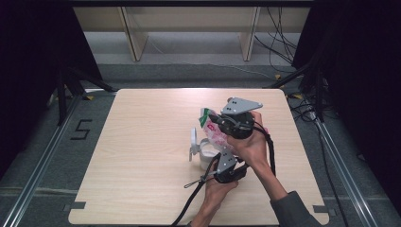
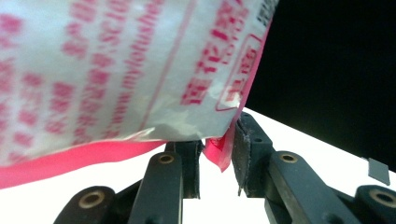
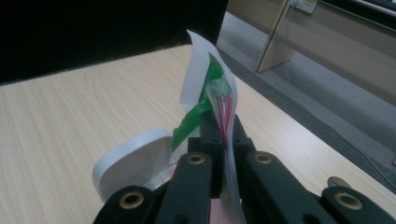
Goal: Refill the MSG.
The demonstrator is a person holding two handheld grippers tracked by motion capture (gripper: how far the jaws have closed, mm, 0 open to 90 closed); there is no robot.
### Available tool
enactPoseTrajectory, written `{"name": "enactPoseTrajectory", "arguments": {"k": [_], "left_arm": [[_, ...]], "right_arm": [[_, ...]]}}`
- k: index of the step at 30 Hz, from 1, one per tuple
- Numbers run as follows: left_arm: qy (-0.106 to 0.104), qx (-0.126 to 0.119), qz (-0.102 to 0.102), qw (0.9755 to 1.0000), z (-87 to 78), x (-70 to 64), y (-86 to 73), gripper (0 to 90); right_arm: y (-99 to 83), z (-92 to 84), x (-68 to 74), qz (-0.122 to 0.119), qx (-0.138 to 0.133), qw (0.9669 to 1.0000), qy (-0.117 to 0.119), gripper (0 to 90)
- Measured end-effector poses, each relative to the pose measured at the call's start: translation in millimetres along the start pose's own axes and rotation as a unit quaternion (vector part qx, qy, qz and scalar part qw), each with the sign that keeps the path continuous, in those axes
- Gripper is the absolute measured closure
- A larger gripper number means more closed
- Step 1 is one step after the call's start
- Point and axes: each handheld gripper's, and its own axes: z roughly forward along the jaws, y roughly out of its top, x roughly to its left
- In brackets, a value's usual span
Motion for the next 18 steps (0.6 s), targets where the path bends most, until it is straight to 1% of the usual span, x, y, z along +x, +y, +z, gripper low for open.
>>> {"name": "enactPoseTrajectory", "arguments": {"k": [1,2,3,4,5,6,7,8,9,10,11,12,13,14,15,16,17,18], "left_arm": [[0.0,-0.002,-0.004,1.0,-0.4,0.4,-0.2,72.2],[0.001,0.002,-0.001,1.0,-0.8,1.4,0.0,72.0],[0.004,0.003,-0.002,1.0,-1.7,1.9,0.1,71.7],[0.007,0.0,-0.002,1.0,-2.1,1.8,0.3,71.2],[0.007,0.001,0.004,1.0,-3.0,2.0,0.7,70.9],[0.011,0.002,0.006,0.9999,-3.7,2.0,0.8,70.3],[0.013,0.004,0.007,0.9999,-4.6,2.2,0.8,70.1],[0.014,0.002,0.007,0.9999,-4.9,2.7,0.5,69.4],[0.013,0.003,0.005,0.9999,-5.2,3.4,0.3,68.7],[0.013,0.005,0.005,0.9999,-5.1,4.3,-0.1,68.2],[0.015,0.007,0.003,0.9999,-5.7,4.9,-0.3,67.6],[0.019,0.01,0.004,0.9998,-6.0,5.1,-1.0,66.5],[0.026,0.016,0.006,0.9995,-7.2,4.6,-1.2,65.0],[0.026,0.019,0.007,0.9995,-8.4,4.6,-1.6,63.4],[0.022,0.021,0.008,0.9995,-10.2,4.9,-2.2,62.3],[0.023,0.025,0.006,0.9994,-12.0,4.5,-2.5,61.2],[0.017,0.027,0.007,0.9995,-13.9,4.5,-2.8,59.8],[0.019,0.031,0.007,0.9993,-15.9,4.1,-3.0,57.5]], "right_arm": [[-1.2,-3.3,-0.7,0.004,-0.005,1.0,-0.002,90.0],[-1.9,-6.0,-0.8,0.015,-0.005,0.9999,0.001,90.0],[-2.7,-8.0,-2.1,0.011,-0.017,0.9998,-0.003,90.0],[-3.1,-11.8,-3.1,0.014,-0.016,0.9998,0.002,90.0],[-3.9,-14.5,-4.4,0.016,-0.024,0.9996,0.0,90.0],[-5.1,-18.5,-5.6,0.024,-0.032,0.9992,0.0,90.0],[-5.7,-21.1,-7.7,0.022,-0.036,0.9991,-0.001,90.0],[-7.3,-24.9,-7.6,0.037,-0.039,0.9986,0.0,90.0],[-8.6,-27.0,-9.5,0.03,-0.045,0.9985,0.002,90.0],[-10.4,-29.4,-9.6,0.037,-0.048,0.9982,-0.002,90.0],[-12.5,-30.3,-10.8,0.04,-0.051,0.9979,0.003,90.0],[-14.0,-31.4,-11.2,0.045,-0.053,0.9976,0.001,90.0],[-16.9,-31.9,-13.7,0.043,-0.068,0.9968,0.0,90.0],[-19.4,-33.1,-13.9,0.058,-0.073,0.9956,0.001,90.0],[-21.2,-34.0,-15.0,0.057,-0.08,0.9952,-0.004,90.0],[-23.1,-35.6,-16.1,0.058,-0.082,0.995,-0.004,90.0],[-24.5,-36.6,-16.8,0.058,-0.085,0.9946,-0.006,90.0],[-26.9,-38.5,-17.9,0.063,-0.09,0.9939,-0.001,90.0]]}}
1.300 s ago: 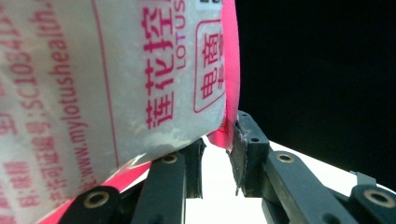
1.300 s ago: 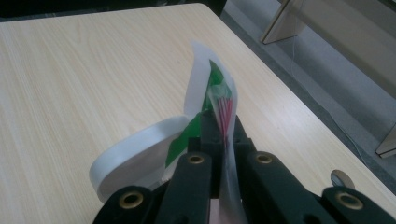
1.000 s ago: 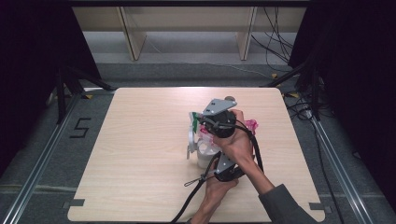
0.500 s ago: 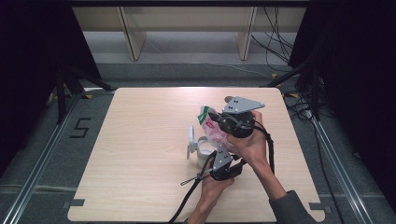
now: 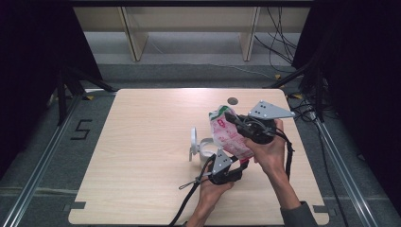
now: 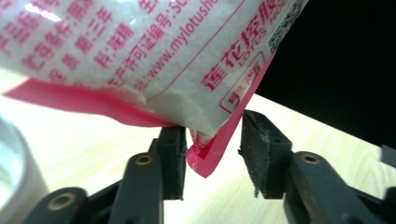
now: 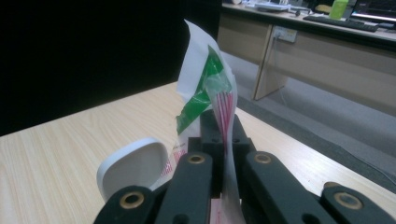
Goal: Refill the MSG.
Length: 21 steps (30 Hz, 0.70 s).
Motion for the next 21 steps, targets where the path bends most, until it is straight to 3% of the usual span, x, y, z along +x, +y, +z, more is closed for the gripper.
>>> {"name": "enactPoseTrajectory", "arguments": {"k": [4,7,11,13,14,15,16,17,19,20,21], "left_arm": [[0.002,0.01,-0.006,0.9999,-4.2,-0.2,-2.4,50.5],[-0.013,0.014,-0.022,0.9996,-4.5,1.0,-2.4,43.5],[-0.006,0.021,-0.027,0.9994,-6.0,-3.3,-2.9,38.3],[-0.007,0.025,-0.029,0.9992,-7.5,-4.8,-2.8,35.2],[-0.008,0.015,-0.042,0.999,-7.5,-7.6,-2.8,34.3],[-0.014,0.018,-0.034,0.9992,-8.4,-5.8,-3.4,33.4],[-0.004,0.032,-0.026,0.9991,-12.2,-5.0,-2.8,32.9],[-0.008,0.02,-0.039,0.999,-13.0,-6.2,-3.2,32.1],[0.002,0.018,-0.031,0.9993,-18.2,-5.9,-3.4,31.6],[0.008,0.025,-0.026,0.9993,-21.3,-6.3,-3.1,31.5],[-0.003,0.021,-0.021,0.9996,-24.3,-5.9,-3.9,31.5]], "right_arm": [[-7.7,-8.6,-4.8,0.017,-0.019,0.9997,0.003,90.0],[-13.7,-15.3,-7.5,0.039,-0.02,0.999,0.012,90.0],[-19.2,-22.8,-8.2,0.049,-0.02,0.9985,0.009,90.0],[-23.6,-24.9,-12.5,0.054,-0.033,0.9978,0.019,90.0],[-25.1,-26.9,-13.6,0.064,-0.03,0.9974,0.014,90.0],[-26.2,-27.9,-14.9,0.067,-0.031,0.9972,0.014,90.0],[-26.8,-28.6,-16.1,0.068,-0.031,0.9971,0.012,90.0],[-28.3,-29.9,-18.6,0.065,-0.031,0.9974,0.008,90.0],[-30.9,-30.6,-19.8,0.078,-0.027,0.9966,0.008,90.0],[-32.8,-29.7,-21.9,0.07,-0.032,0.997,0.005,90.0],[-34.0,-30.6,-20.5,0.086,-0.025,0.996,0.006,90.0]]}}
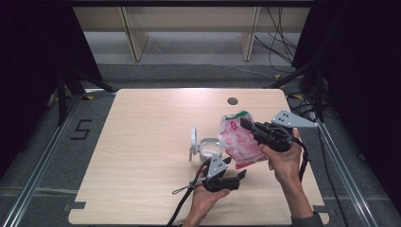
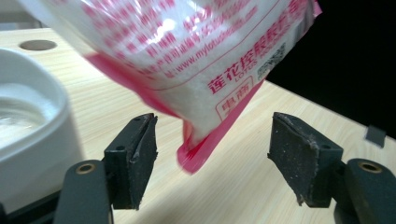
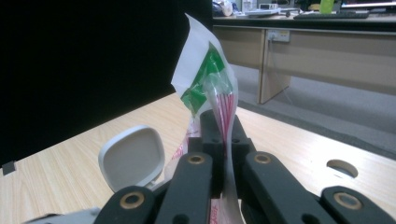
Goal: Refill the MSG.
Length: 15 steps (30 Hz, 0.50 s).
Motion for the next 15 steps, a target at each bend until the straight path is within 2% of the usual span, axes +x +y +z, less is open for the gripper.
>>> {"name": "enactPoseTrajectory", "arguments": {"k": [1,2,3,4,7,8,10,11,13,14,15], "left_arm": [[0.002,0.005,0.002,1.0,-4.2,-0.9,-0.5,31.5],[0.003,0.007,0.005,1.0,-7.1,-1.1,-1.1,31.5],[-0.001,0.006,0.007,1.0,-10.4,-1.1,-2.5,31.4],[0.003,0.01,0.009,0.9999,-13.9,-0.8,-3.5,31.3],[0.0,0.007,0.003,1.0,-19.4,1.6,-5.9,30.8],[0.002,0.011,0.006,0.9999,-21.7,1.4,-5.7,30.7],[-0.003,0.004,0.008,1.0,-24.3,1.0,-6.7,30.7],[0.0,0.007,0.01,0.9999,-26.3,0.1,-6.8,30.8],[-0.002,0.006,0.015,0.9999,-29.4,-0.4,-7.6,30.7],[0.004,0.007,0.014,0.9999,-31.6,-1.0,-7.9,30.7],[-0.003,0.003,0.013,0.9999,-32.3,0.2,-8.6,30.7]], "right_arm": [[-2.1,1.0,-3.3,-0.012,-0.003,0.9999,0.002,90.0],[-3.9,1.1,-4.6,-0.016,-0.007,0.9998,-0.007,90.0],[-5.8,1.0,-3.3,0.0,0.0,1.0,0.0,90.0],[-8.3,1.0,-5.0,0.0,0.001,1.0,-0.002,90.0],[-14.8,1.2,-10.6,-0.011,-0.002,0.9999,0.001,90.0],[-17.6,1.0,-12.6,-0.007,-0.004,1.0,0.005,90.0],[-23.9,-1.6,-17.2,-0.01,0.006,0.9999,-0.002,90.0],[-28.3,-3.0,-17.3,0.004,0.014,0.9999,-0.005,90.0],[-37.2,-6.4,-23.6,0.0,0.023,0.9997,-0.01,90.0],[-39.3,-9.8,-24.8,0.011,0.023,0.9996,-0.011,90.0],[-41.1,-13.9,-25.9,0.028,0.019,0.9994,-0.012,90.0]]}}
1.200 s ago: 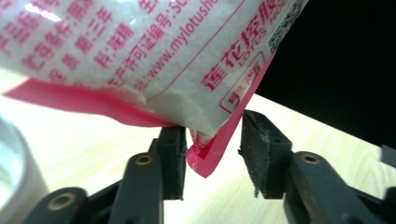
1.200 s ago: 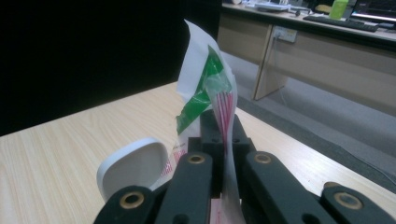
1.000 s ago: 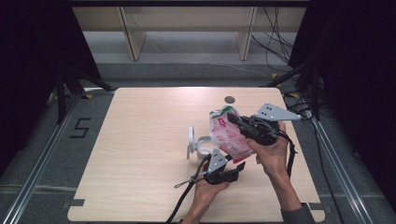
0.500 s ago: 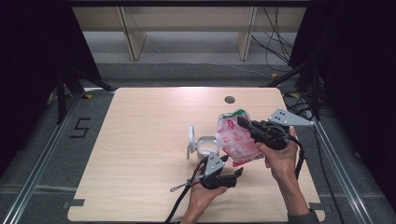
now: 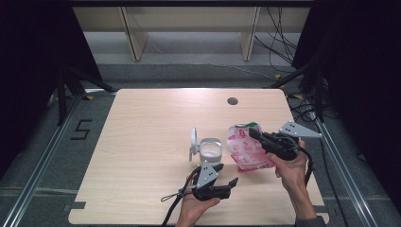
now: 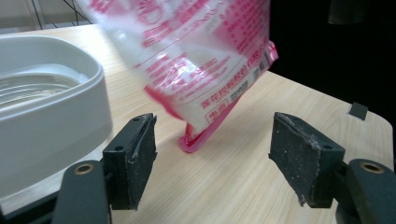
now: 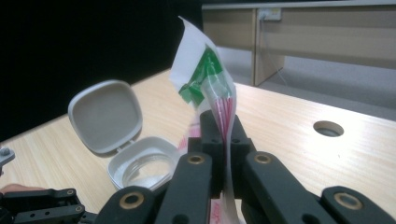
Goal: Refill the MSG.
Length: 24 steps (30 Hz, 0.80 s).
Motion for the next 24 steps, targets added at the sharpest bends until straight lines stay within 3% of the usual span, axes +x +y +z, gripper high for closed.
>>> {"name": "enactPoseTrajectory", "arguments": {"k": [5,6,8,11,13,15,16,17,18,24], "left_arm": [[0.008,0.0,0.005,1.0,-3.7,1.6,-0.6,30.1],[0.011,0.003,0.006,0.9999,-5.0,1.6,-0.4,30.1],[0.012,0.001,0.005,0.9999,-5.6,3.0,-1.0,30.1],[0.011,0.0,0.009,0.9999,-5.7,6.2,-0.9,30.1],[0.014,0.002,-0.001,0.9999,-6.8,5.2,-1.5,30.2],[0.014,0.001,0.0,0.9999,-6.7,5.2,-1.8,30.2],[0.013,0.002,-0.002,0.9999,-6.9,5.4,-1.8,30.2],[0.013,0.004,0.0,0.9999,-7.6,6.2,-1.7,30.2],[0.013,0.002,-0.002,0.9999,-7.6,6.4,-1.8,30.2],[0.007,0.0,-0.008,0.9999,-6.2,7.8,-5.1,30.1]], "right_arm": [[-5.4,-17.3,-5.5,-0.021,0.005,0.9996,-0.02,90.0],[-7.3,-21.4,-4.5,-0.004,0.009,0.9998,-0.02,90.0],[-10.9,-26.5,-6.5,-0.005,0.007,0.9996,-0.028,90.0],[-14.8,-31.3,-7.9,-0.015,0.013,0.999,-0.04,90.0],[-16.9,-33.3,-10.4,-0.039,0.009,0.9976,-0.058,90.0],[-19.6,-37.1,-15.0,-0.04,0.011,0.9971,-0.063,90.0],[-21.3,-39.2,-14.5,-0.021,0.019,0.9975,-0.064,90.0],[-22.7,-40.5,-19.6,-0.046,0.015,0.9962,-0.072,90.0],[-24.1,-42.3,-17.5,-0.02,0.024,0.9971,-0.069,90.0],[-33.3,-46.3,-25.8,-0.004,0.046,0.9931,-0.108,89.8]]}}
